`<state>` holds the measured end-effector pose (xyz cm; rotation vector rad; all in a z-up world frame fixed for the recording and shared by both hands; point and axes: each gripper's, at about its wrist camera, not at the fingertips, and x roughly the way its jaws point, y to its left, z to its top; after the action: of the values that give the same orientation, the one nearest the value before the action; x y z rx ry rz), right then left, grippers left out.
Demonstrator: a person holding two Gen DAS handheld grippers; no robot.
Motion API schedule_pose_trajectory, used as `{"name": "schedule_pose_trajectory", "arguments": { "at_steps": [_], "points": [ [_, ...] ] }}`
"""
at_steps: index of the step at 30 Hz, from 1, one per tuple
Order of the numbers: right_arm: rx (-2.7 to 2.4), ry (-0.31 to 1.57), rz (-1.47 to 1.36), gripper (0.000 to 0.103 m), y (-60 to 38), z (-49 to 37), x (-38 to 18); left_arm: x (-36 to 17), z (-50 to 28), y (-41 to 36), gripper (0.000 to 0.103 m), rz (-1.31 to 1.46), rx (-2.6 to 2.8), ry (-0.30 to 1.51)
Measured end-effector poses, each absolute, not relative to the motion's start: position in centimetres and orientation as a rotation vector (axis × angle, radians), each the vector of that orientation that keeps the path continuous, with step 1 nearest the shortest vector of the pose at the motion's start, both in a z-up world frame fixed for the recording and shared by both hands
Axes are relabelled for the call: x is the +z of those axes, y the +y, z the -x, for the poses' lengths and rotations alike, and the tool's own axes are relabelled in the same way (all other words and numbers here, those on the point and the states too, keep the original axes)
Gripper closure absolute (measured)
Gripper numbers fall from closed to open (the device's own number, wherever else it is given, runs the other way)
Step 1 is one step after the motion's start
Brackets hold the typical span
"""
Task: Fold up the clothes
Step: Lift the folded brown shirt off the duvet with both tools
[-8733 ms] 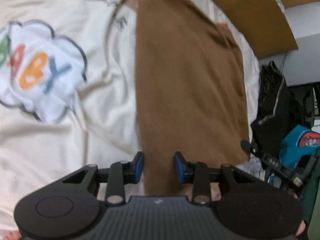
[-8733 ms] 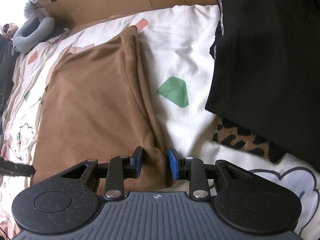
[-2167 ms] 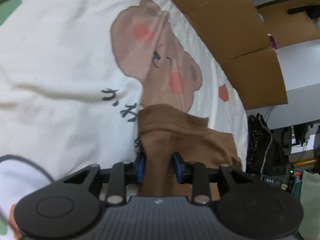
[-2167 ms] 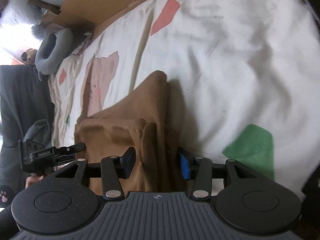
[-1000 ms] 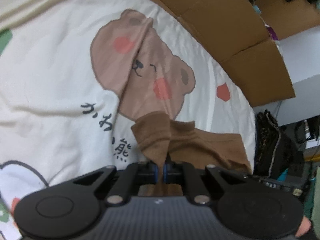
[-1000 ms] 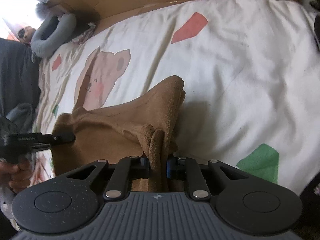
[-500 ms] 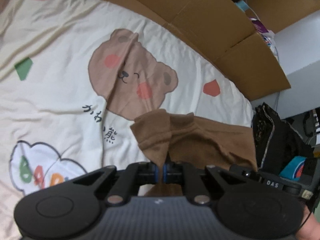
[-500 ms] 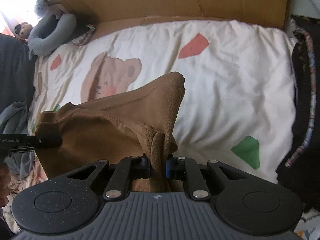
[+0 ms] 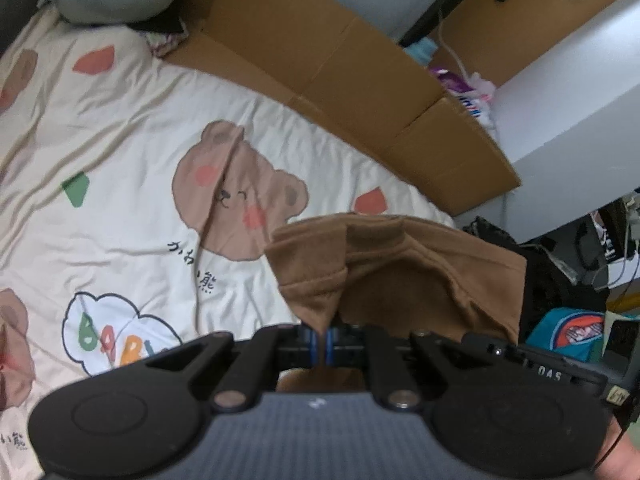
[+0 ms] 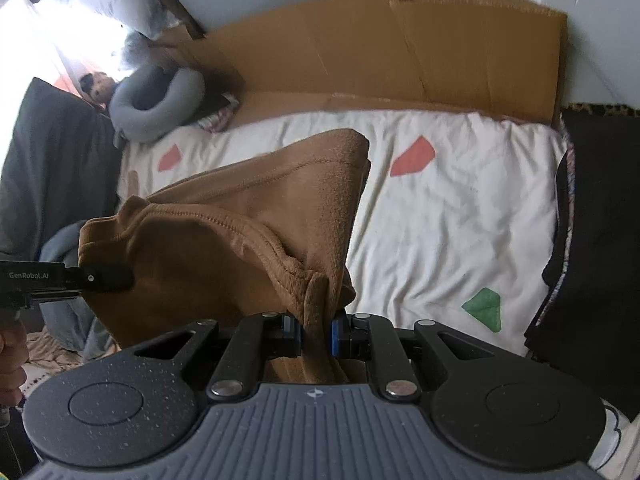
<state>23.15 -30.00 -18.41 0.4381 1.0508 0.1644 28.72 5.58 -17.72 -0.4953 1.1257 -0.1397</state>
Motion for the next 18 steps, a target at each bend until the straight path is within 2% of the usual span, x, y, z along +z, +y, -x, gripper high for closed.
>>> {"name": "schedule_pose_trajectory", "arguments": {
  "at_steps": [18],
  "points": [
    [0.18, 0.81, -0.395, 0.091, -31.9, -19.3, -2.4, -1.7, -26.6, 3.0, 0.099, 0.424, -0.187, 0.891]
  ]
}}
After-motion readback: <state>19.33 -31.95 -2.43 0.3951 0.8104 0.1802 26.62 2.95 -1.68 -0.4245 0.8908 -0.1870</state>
